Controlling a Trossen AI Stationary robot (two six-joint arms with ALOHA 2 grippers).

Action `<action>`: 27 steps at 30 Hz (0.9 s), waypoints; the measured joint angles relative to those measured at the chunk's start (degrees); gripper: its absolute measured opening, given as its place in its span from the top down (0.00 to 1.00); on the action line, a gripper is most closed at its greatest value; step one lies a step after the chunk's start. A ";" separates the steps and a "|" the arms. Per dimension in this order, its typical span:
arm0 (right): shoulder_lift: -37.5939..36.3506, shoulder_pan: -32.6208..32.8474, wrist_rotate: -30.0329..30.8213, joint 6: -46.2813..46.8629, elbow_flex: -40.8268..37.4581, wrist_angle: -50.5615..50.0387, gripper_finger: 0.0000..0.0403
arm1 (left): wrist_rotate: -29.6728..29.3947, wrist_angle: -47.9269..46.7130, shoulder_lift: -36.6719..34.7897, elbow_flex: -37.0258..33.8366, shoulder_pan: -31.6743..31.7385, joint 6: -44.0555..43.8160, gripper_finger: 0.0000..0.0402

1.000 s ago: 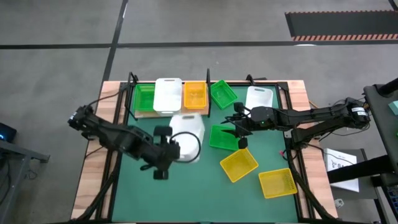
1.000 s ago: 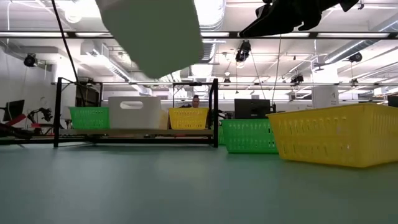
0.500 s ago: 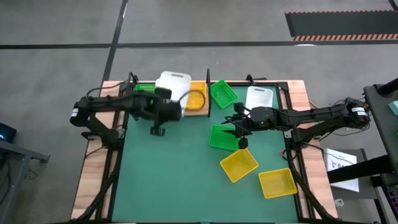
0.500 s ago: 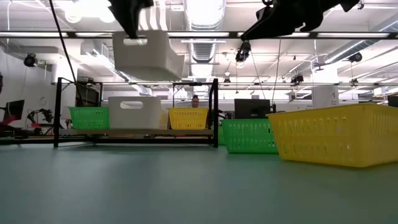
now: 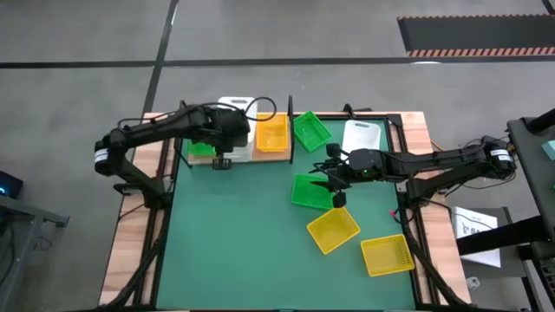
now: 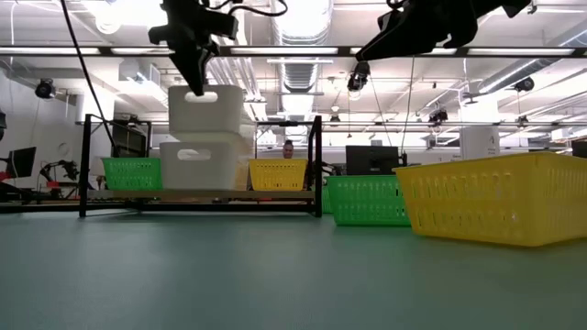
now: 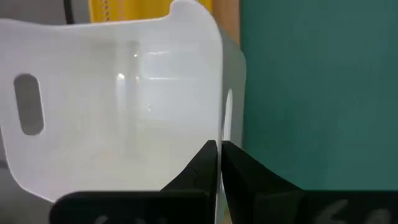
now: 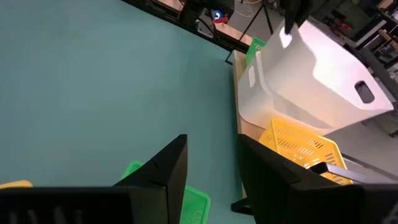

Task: Stack baskets on shelf by color
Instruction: Stack the bottom white bin on top of the white bin on the shelf

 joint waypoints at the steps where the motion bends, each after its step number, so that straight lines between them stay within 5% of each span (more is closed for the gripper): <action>1: 0.01 0.00 0.00 0.04 0.00 0.00 0.67 | 0.12 0.32 0.01 -0.56 0.16 0.08 1.00; 27: 0.00 0.02 0.00 0.20 0.00 0.04 0.68 | -0.21 2.71 0.39 -3.45 0.46 -0.53 1.00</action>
